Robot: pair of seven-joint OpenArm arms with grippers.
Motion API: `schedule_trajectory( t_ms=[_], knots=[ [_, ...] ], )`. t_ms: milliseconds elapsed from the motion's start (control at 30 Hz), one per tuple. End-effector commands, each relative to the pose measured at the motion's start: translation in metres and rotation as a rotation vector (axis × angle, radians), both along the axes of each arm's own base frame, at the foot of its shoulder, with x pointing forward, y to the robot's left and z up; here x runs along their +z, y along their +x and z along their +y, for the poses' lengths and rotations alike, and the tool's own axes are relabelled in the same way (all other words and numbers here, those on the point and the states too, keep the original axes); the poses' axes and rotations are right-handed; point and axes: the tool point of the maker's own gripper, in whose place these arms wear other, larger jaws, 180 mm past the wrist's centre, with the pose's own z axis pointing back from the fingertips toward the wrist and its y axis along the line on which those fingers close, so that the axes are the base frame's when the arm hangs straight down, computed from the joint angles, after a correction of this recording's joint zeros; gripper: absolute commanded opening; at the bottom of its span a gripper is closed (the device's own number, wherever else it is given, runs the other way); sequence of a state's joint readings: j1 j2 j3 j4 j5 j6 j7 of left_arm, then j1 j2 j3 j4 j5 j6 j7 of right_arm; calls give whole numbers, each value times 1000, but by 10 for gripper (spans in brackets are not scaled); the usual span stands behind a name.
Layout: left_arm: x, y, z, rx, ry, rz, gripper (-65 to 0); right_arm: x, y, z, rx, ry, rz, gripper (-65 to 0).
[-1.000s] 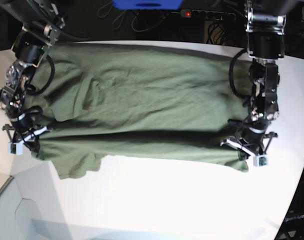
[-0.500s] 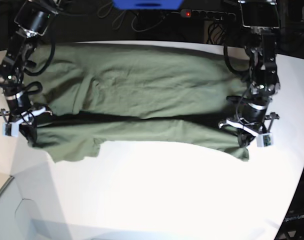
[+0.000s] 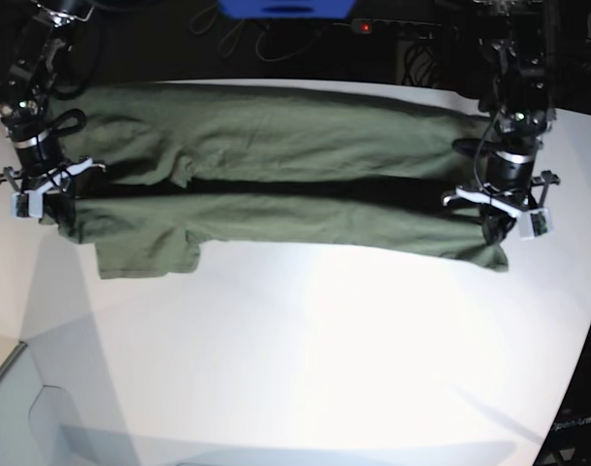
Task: Layout the t-shirt on the table in an organized manner, then fold the t-shirt properly
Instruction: 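Grasp the hem corners and fold them over toward the collar with both grippers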
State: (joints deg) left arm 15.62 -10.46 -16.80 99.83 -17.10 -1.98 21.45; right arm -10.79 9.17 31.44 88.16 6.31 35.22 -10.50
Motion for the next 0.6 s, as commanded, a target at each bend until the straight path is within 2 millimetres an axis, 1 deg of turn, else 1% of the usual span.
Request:
schedule_trajectory(
  t_ms=[0, 67, 133, 267, 333, 400, 567],
  knots=[
    [20, 4, 2, -8, 20, -64, -648, 18, 4, -4, 9, -16, -61, -650],
    [22, -1, 0, -15, 26, -63, -648, 21, 1, -4, 12, -27, -63, -650],
    [25, -5, -1, -22, 32, -66, -648, 27, -4, -10, -4, -43, -71, -650],
    [30, -11, 13, 15, 46, -74, -648, 33, -6, -12, -11, -54, -83, -650],
    [29, -14, 17, 26, 51, -67, -648, 30, -12, -18, -21, -62, -68, -650],
    [23, -23, 22, 35, 57, -43, -648, 27, -16, -18, -22, -63, -56, -650],
    [13, -31, 22, 36, 54, -11, -648, 12, -33, -15, -16, -60, -3, -650]
  ],
)
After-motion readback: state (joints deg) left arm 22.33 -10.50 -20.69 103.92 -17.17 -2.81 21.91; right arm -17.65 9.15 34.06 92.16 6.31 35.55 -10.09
